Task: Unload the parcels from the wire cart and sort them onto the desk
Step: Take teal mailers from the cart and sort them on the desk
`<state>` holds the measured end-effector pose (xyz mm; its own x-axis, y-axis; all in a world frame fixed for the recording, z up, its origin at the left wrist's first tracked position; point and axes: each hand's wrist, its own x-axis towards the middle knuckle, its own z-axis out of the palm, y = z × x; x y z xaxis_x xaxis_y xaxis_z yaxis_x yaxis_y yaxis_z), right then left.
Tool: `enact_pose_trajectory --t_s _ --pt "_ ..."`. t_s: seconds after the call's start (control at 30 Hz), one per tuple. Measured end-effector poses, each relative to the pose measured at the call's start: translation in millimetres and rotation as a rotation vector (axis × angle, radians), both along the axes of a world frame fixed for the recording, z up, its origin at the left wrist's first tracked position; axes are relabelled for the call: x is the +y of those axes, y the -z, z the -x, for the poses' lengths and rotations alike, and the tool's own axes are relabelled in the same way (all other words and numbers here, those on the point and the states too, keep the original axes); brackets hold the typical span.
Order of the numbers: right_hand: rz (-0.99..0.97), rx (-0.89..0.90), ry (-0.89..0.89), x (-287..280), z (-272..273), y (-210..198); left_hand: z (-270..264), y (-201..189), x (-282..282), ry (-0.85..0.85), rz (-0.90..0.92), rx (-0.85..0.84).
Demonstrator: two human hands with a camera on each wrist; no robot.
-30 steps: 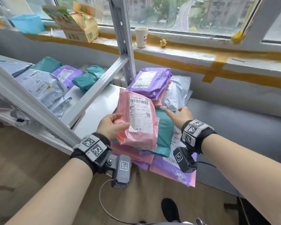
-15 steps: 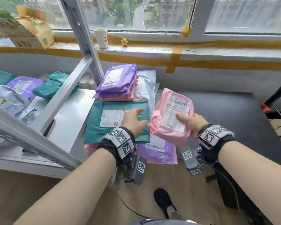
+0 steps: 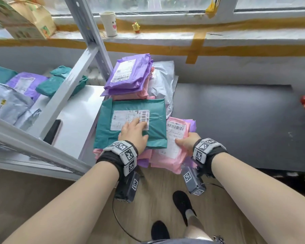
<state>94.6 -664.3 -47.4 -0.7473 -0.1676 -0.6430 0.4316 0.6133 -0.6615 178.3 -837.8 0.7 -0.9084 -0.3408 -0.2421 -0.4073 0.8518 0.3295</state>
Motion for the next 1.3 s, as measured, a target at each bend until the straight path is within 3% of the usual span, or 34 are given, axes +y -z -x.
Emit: enact_pose_trajectory --t_s 0.13,0.3,0.5,0.63,0.73,0.8,1.03,1.3 --pt "0.002 -0.022 -0.001 5 8 -5 2 -2 2 -0.033 -0.03 -0.003" --pt "0.035 0.113 0.001 -10 17 -8 0 -1 3 -0.037 -0.026 -0.005" --pt "-0.377 0.46 -0.095 -5 10 -14 -3 -5 9 -0.07 0.011 0.005" --pt "-0.521 0.791 -0.472 2 -7 -17 -8 -8 15 -0.091 0.06 0.017" --pt "-0.478 0.722 -0.782 1 -18 -6 -12 -9 18 -0.078 0.059 -0.004" --pt "-0.463 0.637 -0.847 1 -21 -4 -15 -12 19 -0.074 0.061 -0.015" --pt "-0.301 0.595 -0.627 17 -29 -34 -21 -24 34 0.024 0.041 0.102" --pt "-0.337 0.592 -0.413 74 -31 -62 -13 -45 82 0.198 0.035 0.167"
